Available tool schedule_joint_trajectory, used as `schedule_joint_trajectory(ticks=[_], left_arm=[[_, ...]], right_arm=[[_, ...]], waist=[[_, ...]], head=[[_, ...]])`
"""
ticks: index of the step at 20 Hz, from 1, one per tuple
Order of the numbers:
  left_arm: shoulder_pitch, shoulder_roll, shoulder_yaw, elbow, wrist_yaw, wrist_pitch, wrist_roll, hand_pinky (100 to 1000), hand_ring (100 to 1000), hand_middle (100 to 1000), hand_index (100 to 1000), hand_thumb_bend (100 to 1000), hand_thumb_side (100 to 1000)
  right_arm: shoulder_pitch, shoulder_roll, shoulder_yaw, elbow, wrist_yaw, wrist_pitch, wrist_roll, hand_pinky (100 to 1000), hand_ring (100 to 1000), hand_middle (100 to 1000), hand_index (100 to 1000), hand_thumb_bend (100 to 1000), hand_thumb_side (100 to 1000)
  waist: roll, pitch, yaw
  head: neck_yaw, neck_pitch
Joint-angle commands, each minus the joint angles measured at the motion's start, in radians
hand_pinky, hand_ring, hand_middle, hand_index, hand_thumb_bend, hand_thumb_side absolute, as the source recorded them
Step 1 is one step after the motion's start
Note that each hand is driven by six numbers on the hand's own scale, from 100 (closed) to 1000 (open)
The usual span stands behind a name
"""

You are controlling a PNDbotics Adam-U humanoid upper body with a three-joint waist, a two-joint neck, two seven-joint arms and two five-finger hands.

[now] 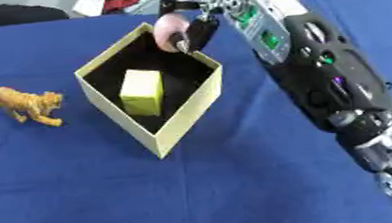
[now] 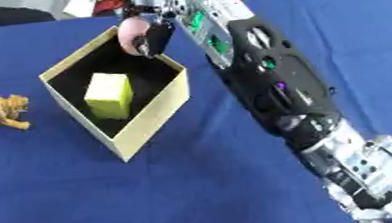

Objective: Pick up objects on the table and place them in the box.

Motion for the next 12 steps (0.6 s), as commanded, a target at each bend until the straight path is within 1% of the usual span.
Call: schedule_joint_trajectory(ticks=[1, 2, 3, 4, 7, 8, 12], left_arm=[[-0.008, 0.008, 0.0, -0.02, 0.006, 0.0, -0.004, 731, 713, 668, 753, 221, 883], [-0.009, 0.008, 0.0, -0.02, 0.006, 0.0, -0.004, 731, 713, 668, 753, 221, 883], [-0.009, 0.008, 0.0, -0.02, 0.007, 0.0, -0.004, 731, 713, 668, 753, 221, 883], [-0.009, 0.008, 0.0, -0.02, 0.007, 0.0, -0.005, 731, 713, 669, 753, 221, 884], [-0.009, 0.008, -0.001, -0.02, 0.006, 0.003, -0.008, 731, 713, 669, 753, 220, 884], [-0.01, 0.008, 0.0, -0.02, 0.006, 0.003, -0.009, 730, 713, 669, 753, 221, 884], [-0.01, 0.008, 0.0, -0.02, 0.007, 0.003, -0.01, 730, 713, 669, 745, 220, 883]], right_arm=[[-0.023, -0.006, -0.001, -0.008, -0.007, -0.006, 0.001, 899, 952, 785, 863, 100, 159], [-0.022, -0.007, -0.002, -0.011, -0.003, -0.008, 0.0, 917, 970, 822, 911, 100, 272], [-0.022, -0.008, -0.003, -0.015, 0.004, -0.009, -0.002, 926, 979, 843, 930, 100, 308], [-0.021, -0.008, -0.004, -0.018, 0.012, -0.011, -0.002, 938, 998, 885, 979, 100, 386], [-0.021, -0.009, -0.007, -0.028, 0.039, -0.024, 0.003, 946, 1000, 911, 1000, 126, 429], [-0.02, -0.009, -0.009, -0.03, 0.045, -0.027, 0.004, 948, 1000, 929, 1000, 150, 436], [-0.019, -0.01, -0.014, -0.037, 0.057, -0.039, 0.011, 955, 1000, 953, 1000, 173, 455]], waist=[[0.002, -0.022, 0.0], [0.002, -0.023, 0.0], [0.002, -0.023, 0.0], [0.002, -0.023, 0.0], [0.002, -0.023, -0.001], [0.002, -0.022, -0.001], [0.002, -0.022, -0.001]], head=[[-0.001, -0.006], [-0.001, -0.007], [-0.001, -0.008], [-0.001, -0.008], [-0.001, -0.007], [0.0, -0.008], [0.001, -0.007]])
